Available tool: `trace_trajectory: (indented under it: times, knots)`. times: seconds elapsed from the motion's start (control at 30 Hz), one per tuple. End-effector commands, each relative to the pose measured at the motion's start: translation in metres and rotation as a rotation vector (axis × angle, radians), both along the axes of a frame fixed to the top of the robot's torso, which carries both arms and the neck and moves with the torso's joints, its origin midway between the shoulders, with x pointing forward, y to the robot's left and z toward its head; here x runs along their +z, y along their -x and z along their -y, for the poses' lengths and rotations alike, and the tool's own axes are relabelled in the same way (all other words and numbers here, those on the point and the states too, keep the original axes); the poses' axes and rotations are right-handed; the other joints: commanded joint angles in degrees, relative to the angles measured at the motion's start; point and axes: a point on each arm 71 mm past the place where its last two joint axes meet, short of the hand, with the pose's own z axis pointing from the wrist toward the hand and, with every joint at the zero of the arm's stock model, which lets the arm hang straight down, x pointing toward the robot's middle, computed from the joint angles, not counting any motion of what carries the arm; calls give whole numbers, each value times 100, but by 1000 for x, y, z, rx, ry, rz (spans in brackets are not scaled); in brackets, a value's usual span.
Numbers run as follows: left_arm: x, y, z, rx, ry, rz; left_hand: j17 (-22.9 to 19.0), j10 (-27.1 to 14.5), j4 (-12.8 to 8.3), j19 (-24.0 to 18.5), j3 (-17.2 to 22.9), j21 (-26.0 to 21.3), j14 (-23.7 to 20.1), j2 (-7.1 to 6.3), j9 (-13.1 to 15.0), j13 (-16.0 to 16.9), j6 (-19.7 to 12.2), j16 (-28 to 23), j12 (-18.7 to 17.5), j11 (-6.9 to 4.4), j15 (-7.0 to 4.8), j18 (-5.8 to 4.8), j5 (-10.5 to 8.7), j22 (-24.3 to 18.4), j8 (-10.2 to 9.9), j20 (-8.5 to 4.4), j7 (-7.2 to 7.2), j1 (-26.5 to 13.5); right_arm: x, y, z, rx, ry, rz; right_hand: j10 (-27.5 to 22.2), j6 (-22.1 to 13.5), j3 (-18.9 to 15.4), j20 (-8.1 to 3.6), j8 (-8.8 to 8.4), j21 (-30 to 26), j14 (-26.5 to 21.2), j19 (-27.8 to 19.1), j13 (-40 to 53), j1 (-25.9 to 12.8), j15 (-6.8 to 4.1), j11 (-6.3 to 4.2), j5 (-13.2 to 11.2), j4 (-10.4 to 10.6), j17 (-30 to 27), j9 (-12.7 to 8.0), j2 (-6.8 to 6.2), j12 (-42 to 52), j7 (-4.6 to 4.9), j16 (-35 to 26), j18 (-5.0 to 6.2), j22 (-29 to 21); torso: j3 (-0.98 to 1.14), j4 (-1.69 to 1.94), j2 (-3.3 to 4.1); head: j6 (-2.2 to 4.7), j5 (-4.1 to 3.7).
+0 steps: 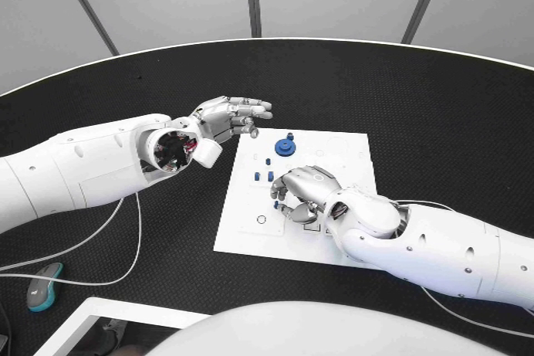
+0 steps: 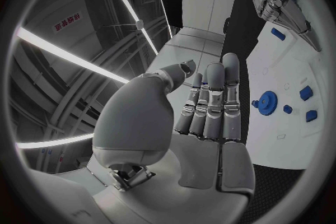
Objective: Assemble the parts on the task board
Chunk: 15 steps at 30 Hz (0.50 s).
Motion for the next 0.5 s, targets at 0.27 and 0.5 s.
trace_trajectory:
  times: [0.27,0.5]
  knots:
    - [0,0,-1,0,0,0,-7,-38,7,-6,-38,-19,-48,0,-6,9,-50,23,38,1,9,95,-7,-7,-29,32,6,46,5,5,4,10,-32,14,176,240,-42,0,31,97,291,131,124,58,-39,-69,-49,7,48,17,42,209,-91,48,-58,581,-9,1,-1,1,16]
    - [0,0,-2,2,0,0,-7,-38,7,-6,-38,-19,-48,0,-6,9,-50,23,38,1,9,95,-7,-7,-29,32,6,46,8,11,5,34,-36,10,227,449,-45,-47,97,149,301,149,214,165,-90,-130,-38,-46,66,54,139,328,-152,63,-69,614,-5,-3,-3,1,40]
